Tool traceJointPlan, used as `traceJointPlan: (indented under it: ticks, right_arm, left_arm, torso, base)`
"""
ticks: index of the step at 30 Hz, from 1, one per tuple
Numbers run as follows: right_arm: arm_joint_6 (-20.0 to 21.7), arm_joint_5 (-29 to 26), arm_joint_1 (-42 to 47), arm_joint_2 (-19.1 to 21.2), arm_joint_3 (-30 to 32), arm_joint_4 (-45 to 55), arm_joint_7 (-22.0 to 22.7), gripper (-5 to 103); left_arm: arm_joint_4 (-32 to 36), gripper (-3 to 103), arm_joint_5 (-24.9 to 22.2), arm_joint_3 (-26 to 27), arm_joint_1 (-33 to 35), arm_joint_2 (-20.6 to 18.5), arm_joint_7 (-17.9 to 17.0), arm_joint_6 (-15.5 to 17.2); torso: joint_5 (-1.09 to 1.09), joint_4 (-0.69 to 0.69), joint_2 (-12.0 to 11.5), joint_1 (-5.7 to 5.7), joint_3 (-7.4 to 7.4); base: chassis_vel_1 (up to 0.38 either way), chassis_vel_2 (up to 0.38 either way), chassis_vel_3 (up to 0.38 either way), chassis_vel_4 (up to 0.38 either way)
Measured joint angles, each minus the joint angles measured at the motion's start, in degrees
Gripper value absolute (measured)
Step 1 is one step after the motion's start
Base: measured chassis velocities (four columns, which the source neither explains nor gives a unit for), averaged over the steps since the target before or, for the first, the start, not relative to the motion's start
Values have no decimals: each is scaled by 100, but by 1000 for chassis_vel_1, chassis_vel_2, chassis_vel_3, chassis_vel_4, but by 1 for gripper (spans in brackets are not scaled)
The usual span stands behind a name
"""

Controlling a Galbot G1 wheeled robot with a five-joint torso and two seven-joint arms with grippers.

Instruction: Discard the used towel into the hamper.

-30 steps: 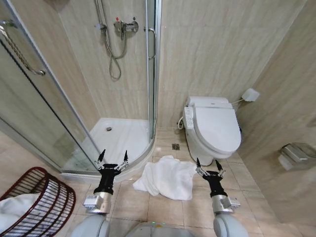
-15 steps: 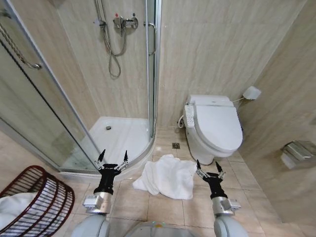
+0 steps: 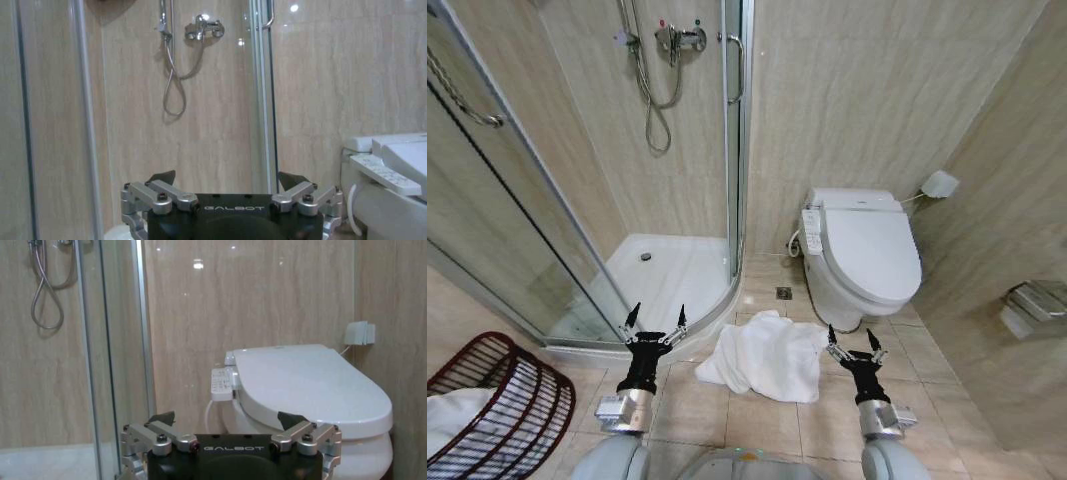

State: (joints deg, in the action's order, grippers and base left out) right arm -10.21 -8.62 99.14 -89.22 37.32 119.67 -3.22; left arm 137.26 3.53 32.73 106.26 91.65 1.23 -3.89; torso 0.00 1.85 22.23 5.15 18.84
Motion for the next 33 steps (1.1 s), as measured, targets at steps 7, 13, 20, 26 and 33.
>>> traceJointPlan:
  ticks: [7,13,20,26,33]
  right_arm:
    - [73,-121,24,2,21,73,10,100]
    - [64,-127,37,-13,23,62,15,100]
    - [46,-147,-2,-6,38,31,-30,100]
    - [0,-146,0,-6,44,-4,-89,100]
    - [-117,-123,-1,-5,68,-56,-158,100]
  left_arm:
    - [0,100,0,0,0,0,0,0]
    - [0,100,0,0,0,0,0,0]
    - [0,100,0,0,0,0,0,0]
    - [0,100,0,0,0,0,0,0]
    - [0,100,0,0,0,0,0,0]
  torso:
    - [0,0,-191,-62,-130]
    - [0,0,-300,-103,-197]
    - [0,0,-479,-164,-315]
    - [0,0,-597,-210,-386]
    - [0,0,-766,-257,-507]
  base:
    - [0,0,0,0]
    - [0,0,0,0]
    - [0,0,0,0]
    - [0,0,0,0]
    - [0,0,0,0]
